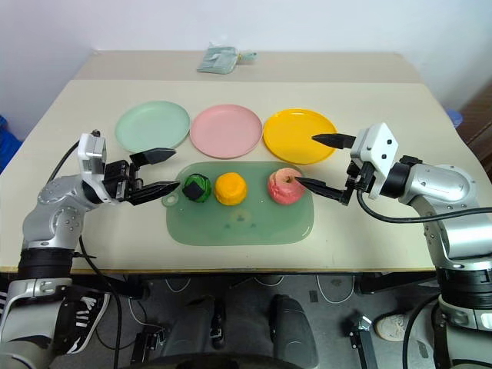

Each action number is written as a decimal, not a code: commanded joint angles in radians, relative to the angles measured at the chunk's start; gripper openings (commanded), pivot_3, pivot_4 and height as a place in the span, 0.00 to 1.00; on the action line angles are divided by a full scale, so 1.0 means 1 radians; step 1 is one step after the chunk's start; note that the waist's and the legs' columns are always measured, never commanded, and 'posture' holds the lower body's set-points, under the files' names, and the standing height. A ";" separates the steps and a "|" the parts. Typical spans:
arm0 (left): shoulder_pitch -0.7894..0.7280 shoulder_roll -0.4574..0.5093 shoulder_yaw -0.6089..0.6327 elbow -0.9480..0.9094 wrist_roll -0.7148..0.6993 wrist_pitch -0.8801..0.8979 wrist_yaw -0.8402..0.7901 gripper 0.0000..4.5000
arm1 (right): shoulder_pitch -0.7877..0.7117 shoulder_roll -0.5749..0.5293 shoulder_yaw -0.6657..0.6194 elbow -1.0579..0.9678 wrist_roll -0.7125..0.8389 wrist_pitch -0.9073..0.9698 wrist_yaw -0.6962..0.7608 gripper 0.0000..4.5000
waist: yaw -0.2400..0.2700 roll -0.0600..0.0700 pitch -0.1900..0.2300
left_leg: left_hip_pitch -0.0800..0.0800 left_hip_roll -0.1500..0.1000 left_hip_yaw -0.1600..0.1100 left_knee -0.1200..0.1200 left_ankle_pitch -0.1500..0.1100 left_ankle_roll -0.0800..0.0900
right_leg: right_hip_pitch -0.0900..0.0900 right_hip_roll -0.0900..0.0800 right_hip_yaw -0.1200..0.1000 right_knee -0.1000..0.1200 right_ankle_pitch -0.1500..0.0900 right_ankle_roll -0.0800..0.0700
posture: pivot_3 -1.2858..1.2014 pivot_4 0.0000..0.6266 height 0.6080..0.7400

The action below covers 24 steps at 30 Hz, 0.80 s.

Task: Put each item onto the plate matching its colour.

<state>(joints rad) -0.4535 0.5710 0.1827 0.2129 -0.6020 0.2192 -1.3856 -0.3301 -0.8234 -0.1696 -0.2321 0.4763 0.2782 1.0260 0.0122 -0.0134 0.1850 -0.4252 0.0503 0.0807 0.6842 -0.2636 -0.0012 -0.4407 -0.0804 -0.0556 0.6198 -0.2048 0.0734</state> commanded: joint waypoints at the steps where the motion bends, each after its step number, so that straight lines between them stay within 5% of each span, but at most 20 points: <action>1: -0.020 0.016 0.008 0.005 -0.009 -0.004 -0.015 1.00 | 0.000 -0.005 -0.031 -0.054 0.016 0.004 -0.018 0.98 | 0.000 0.000 0.000 | 0.000 0.000 0.000 0.000 0.000 0.000 | 0.000 0.000 0.000 0.000 0.000 0.000 | 0.52 0.24 1.00; 24: -0.184 0.032 -0.124 0.364 0.218 -0.253 -0.146 1.00 | 0.040 0.045 0.053 -0.323 0.043 0.105 -0.155 0.98 | 0.001 0.000 0.000 | 0.000 0.000 0.000 0.000 0.000 0.000 | 0.000 0.000 0.000 0.000 0.000 0.000 | 0.52 0.24 1.00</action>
<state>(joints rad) -0.6181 0.5968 0.0584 0.5584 -0.4043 0.0079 -1.5296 -0.2815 -0.7831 -0.1032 -0.5120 0.5160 0.3869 0.8860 0.0128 -0.0133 0.1849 -0.4254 0.0503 0.0806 0.6843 -0.2636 -0.0012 -0.4409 -0.0804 -0.0558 0.6198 -0.2049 0.0731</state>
